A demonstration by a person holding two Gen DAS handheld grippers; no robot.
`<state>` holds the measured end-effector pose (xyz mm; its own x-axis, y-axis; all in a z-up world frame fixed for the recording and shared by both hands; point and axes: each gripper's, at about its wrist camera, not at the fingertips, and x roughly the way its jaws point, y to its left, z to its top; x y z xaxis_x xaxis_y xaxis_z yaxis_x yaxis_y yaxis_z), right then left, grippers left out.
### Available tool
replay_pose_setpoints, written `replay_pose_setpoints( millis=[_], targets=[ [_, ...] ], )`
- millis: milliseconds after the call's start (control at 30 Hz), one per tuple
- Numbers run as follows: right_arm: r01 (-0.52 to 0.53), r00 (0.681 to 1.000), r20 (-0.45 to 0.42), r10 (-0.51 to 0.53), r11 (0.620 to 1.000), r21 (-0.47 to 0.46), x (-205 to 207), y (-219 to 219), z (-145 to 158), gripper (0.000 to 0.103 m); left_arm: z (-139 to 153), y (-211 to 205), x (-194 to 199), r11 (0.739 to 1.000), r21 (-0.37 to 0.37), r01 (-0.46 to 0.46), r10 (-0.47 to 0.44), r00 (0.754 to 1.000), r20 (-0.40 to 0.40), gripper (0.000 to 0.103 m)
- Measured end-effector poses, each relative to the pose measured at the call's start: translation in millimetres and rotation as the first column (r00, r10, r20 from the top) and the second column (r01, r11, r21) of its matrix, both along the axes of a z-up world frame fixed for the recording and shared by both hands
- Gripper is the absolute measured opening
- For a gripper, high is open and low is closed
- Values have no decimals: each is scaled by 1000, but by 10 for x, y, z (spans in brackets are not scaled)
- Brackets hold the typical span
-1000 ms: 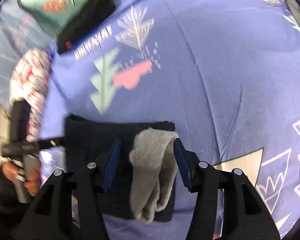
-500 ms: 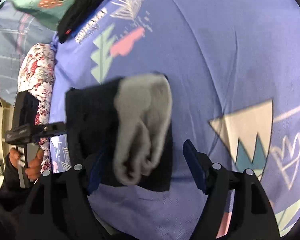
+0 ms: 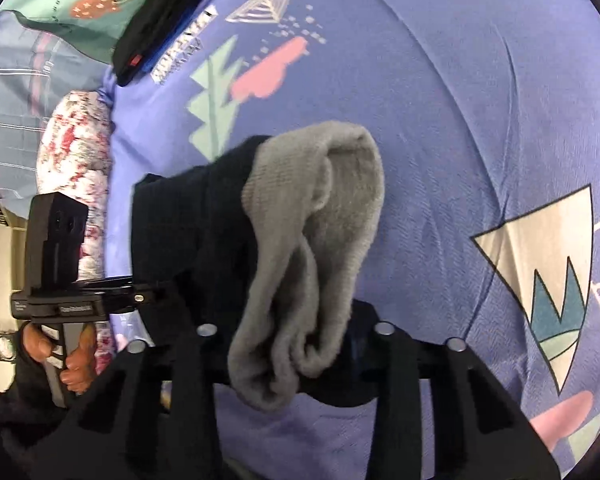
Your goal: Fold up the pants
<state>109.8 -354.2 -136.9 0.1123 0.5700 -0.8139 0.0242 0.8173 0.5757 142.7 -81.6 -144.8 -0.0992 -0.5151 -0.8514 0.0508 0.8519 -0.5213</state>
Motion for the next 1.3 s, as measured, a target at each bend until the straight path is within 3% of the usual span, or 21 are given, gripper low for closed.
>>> replay_pose_setpoints(
  millis=[133, 300, 500, 633, 767, 867, 900, 933, 967, 1000, 1033, 1067, 1133, 1300],
  targets=[
    [-24, 998, 57, 22, 999, 31, 128, 44, 321, 34, 390, 115, 122, 999, -42, -25, 28, 996, 82, 35],
    [-92, 973, 219, 79, 995, 49, 654, 285, 913, 35, 1022, 400, 554, 993, -71, -92, 107, 964, 245, 35],
    [-178, 881, 450, 143, 983, 36, 1769, 804, 1639, 35, 1876, 838, 1385, 976, -37, -213, 206, 858, 470, 37],
    [-203, 822, 545, 165, 979, 9, 2574, 1203, 1931, 36, 2159, 1105, 2016, 952, -17, -305, 261, 783, 565, 37],
    [-194, 788, 588, 184, 980, -47, 3343, 1604, 1907, 37, 2002, 1403, 2645, 926, -7, -378, 308, 745, 592, 39],
    [-168, 809, 554, 198, 980, -105, 3845, 1806, 1585, 43, 1617, 1565, 3058, 910, 25, -414, 328, 754, 569, 44],
    [-146, 816, 536, 215, 975, -169, 3970, 1875, 1445, 45, 1410, 1620, 3190, 894, 66, -443, 338, 764, 550, 51],
    [-123, 815, 528, 239, 962, -245, 4040, 1933, 1343, 54, 1239, 1705, 3270, 871, 110, -479, 357, 770, 530, 61],
    [-85, 815, 507, 280, 924, -374, 4127, 2014, 1184, 69, 1028, 1778, 3346, 842, 155, -518, 381, 772, 509, 71],
    [-67, 816, 498, 294, 904, -423, 4174, 2045, 1082, 76, 931, 1823, 3362, 834, 146, -531, 399, 765, 505, 84],
    [-55, 814, 504, 288, 903, -427, 4200, 2044, 1022, 87, 851, 1868, 3369, 829, 130, -544, 417, 756, 504, 90],
    [-37, 816, 511, 269, 908, -418, 4221, 2022, 983, 90, 817, 1877, 3373, 826, 129, -549, 422, 752, 506, 92],
    [-42, 826, 499, 262, 912, -409, 4262, 2012, 924, 91, 766, 1838, 3372, 821, 147, -552, 407, 747, 526, 98],
    [-52, 852, 466, 238, 925, -377, 4316, 1923, 869, 96, 785, 1801, 3365, 808, 157, -568, 430, 750, 503, 99]
  ],
)
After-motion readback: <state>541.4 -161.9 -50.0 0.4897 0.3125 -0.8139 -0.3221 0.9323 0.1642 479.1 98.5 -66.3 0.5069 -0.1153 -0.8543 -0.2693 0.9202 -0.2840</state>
